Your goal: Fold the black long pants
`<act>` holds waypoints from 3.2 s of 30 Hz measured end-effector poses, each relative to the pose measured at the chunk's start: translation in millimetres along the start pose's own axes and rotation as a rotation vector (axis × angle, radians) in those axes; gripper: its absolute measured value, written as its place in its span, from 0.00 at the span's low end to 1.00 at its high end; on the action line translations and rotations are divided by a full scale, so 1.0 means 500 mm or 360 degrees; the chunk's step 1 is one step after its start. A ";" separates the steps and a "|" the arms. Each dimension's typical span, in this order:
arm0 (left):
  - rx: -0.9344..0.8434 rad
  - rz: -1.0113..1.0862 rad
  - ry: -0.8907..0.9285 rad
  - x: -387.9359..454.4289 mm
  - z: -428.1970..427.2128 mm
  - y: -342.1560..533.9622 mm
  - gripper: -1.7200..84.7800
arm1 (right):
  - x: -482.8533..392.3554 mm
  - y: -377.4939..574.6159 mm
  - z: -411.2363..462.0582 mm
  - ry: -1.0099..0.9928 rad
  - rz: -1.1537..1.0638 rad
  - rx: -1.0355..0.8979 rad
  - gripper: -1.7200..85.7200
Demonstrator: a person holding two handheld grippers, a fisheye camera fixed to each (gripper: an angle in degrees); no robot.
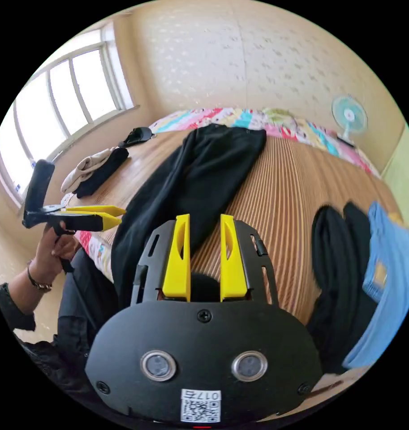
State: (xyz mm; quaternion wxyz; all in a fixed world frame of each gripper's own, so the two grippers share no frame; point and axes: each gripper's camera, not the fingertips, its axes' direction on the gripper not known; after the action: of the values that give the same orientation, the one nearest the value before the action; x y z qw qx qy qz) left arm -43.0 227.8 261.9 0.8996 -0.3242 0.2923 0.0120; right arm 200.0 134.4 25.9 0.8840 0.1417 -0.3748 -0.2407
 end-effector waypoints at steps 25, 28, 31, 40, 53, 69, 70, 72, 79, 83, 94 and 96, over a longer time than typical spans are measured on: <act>0.0730 -0.0784 0.0302 -0.271 -0.382 0.576 0.02 | 0.194 0.392 -0.076 -0.0368 0.0325 -0.0080 0.19; 0.0618 -0.0628 0.0215 -0.215 -0.374 0.543 0.03 | 0.178 0.414 -0.051 -0.0258 0.0132 -0.0252 0.15; 0.0538 -0.0436 0.0285 -0.141 -0.343 0.482 0.08 | 0.160 0.437 -0.041 -0.0347 -0.0044 -0.0488 0.08; 0.0231 0.0047 0.0379 0.123 -0.213 0.407 0.10 | 0.203 0.616 -0.170 -0.0976 -0.0051 -0.0447 0.05; -0.0214 0.0179 0.0206 0.335 -0.117 0.181 0.20 | 0.166 0.600 -0.263 -0.1105 -0.0294 -0.0227 0.04; 0.0064 -0.0141 0.0459 0.163 -0.186 0.220 0.07 | 0.430 0.659 -0.171 -0.0698 0.0091 -0.0324 0.06; 0.0102 -0.0152 0.0495 0.144 -0.209 0.224 0.07 | 0.452 0.632 -0.150 -0.0655 0.0096 -0.0326 0.09; 0.0139 -0.0178 0.0541 0.112 -0.235 0.230 0.07 | 0.491 0.583 -0.113 -0.0660 0.0178 -0.0332 0.12; 0.0243 -0.0309 0.0759 -0.006 -0.276 0.273 0.07 | 0.610 0.360 0.097 -0.0915 0.0501 -0.0187 0.16; 0.0273 -0.0382 0.0838 -0.051 -0.283 0.303 0.07 | 0.656 0.250 0.266 -0.0766 0.0687 -0.0207 0.18; 0.0101 -0.0473 0.1042 -0.145 -0.294 0.234 0.06 | 0.720 0.031 0.551 -0.0233 0.0720 -0.0358 0.10; 0.0095 -0.0443 0.1171 -0.146 -0.295 0.203 0.06 | 0.681 -0.025 0.579 -0.0116 0.0575 -0.0452 0.07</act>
State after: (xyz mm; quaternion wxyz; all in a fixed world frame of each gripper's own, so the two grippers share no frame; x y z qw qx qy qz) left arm -201.6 233.4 151.1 0.7367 -0.3172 0.5488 -0.2355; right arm 189.7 -77.4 419.6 0.9097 -0.0622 -0.3881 -0.1337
